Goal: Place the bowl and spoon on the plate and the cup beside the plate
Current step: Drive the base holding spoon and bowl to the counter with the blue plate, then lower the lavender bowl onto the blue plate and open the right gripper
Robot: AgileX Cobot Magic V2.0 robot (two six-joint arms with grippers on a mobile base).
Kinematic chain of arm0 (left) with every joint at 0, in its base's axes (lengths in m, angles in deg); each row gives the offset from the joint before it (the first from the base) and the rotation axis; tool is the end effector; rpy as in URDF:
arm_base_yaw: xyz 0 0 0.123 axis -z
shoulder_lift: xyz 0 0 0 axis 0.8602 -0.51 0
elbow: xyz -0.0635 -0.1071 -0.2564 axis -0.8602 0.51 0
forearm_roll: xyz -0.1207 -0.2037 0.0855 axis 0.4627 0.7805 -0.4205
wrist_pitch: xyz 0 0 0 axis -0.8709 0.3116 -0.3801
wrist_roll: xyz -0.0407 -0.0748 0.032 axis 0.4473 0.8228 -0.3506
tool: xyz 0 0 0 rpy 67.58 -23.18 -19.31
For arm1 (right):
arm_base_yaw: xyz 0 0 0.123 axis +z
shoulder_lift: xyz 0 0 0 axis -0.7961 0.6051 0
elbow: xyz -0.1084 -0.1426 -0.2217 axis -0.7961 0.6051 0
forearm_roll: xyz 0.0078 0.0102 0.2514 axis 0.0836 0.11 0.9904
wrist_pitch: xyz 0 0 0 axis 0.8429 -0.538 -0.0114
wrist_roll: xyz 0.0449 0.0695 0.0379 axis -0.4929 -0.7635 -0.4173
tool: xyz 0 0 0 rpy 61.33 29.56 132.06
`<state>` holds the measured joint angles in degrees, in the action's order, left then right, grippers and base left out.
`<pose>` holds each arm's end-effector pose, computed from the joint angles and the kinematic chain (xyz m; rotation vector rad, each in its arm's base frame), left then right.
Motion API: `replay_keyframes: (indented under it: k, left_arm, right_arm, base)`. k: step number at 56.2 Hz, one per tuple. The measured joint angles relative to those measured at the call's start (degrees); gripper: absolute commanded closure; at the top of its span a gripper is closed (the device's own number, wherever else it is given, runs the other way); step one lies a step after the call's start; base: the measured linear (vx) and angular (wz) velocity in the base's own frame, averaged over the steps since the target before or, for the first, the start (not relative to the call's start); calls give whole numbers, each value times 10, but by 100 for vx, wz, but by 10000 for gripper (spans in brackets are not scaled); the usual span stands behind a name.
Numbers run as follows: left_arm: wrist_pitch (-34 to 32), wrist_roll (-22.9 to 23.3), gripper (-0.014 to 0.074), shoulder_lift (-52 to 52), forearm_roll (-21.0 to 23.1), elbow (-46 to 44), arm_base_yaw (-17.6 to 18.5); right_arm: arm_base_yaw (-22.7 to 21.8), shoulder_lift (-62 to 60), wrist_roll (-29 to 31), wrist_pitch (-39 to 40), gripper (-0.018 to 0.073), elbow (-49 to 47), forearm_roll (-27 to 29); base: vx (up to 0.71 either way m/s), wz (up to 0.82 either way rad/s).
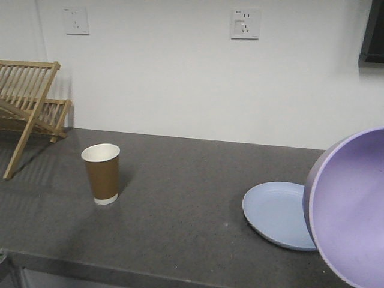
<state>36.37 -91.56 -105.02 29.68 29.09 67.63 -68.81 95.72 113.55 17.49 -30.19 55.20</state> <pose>0.0985 -0.0186 0.4035 0.1335 1.7514 -0.1668 0.1164 0.0191 0.4075 -0.2690 1.6441 0.2267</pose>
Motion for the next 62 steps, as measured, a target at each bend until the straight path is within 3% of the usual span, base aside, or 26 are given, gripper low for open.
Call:
replay_keyframes:
  k: [32,62]
  left_arm:
    - [0,0,603,0,0,0,0]
    - [0,0,603,0,0,0,0]
  right_arm:
    - [0,0,0,0,568,0,0]
    - [0,0,0,0,568,0,0]
  base:
    - [29,-22]
    - [6,-5]
